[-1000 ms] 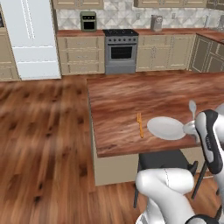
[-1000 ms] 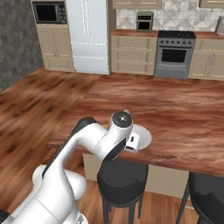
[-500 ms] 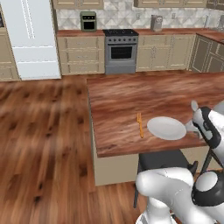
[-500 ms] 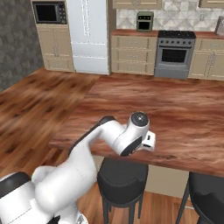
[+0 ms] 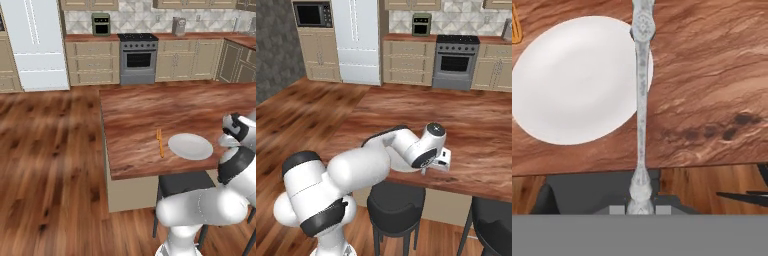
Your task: Take the fork and place it on the left side of the plate. Then take the spoon and place it on the right side of the plate. Make sure they're directly next to the plate.
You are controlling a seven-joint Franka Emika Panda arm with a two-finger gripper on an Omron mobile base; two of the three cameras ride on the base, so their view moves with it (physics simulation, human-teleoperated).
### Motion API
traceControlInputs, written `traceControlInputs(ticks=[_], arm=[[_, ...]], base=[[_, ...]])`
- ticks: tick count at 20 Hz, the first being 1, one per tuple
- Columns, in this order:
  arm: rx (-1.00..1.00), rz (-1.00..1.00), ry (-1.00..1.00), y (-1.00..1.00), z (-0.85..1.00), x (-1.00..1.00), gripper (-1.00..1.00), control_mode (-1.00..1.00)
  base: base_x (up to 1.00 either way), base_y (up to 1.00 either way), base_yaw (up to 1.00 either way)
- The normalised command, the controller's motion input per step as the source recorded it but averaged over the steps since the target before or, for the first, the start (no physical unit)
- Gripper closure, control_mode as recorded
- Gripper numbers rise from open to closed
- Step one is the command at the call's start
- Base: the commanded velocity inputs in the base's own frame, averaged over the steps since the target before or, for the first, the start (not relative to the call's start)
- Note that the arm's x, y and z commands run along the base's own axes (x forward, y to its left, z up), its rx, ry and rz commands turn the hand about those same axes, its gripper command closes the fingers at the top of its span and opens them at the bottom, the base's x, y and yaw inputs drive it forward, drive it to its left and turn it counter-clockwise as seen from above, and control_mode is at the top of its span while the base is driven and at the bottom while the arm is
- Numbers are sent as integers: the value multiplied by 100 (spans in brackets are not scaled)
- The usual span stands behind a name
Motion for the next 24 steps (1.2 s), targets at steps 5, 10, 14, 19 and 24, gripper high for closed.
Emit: traceControlInputs(ticks=[5,10,14,19,24], arm=[[0,0,11,-11,-29,35,100,-100],[0,0,4,-1,-32,37,100,-100],[0,0,0,-5,-33,37,100,-100],[0,0,0,-7,-32,34,100,-100],[0,0,0,-8,-29,33,100,-100]], base=[[0,0,0],[0,0,0],[0,0,0],[0,0,0],[0,0,0]])
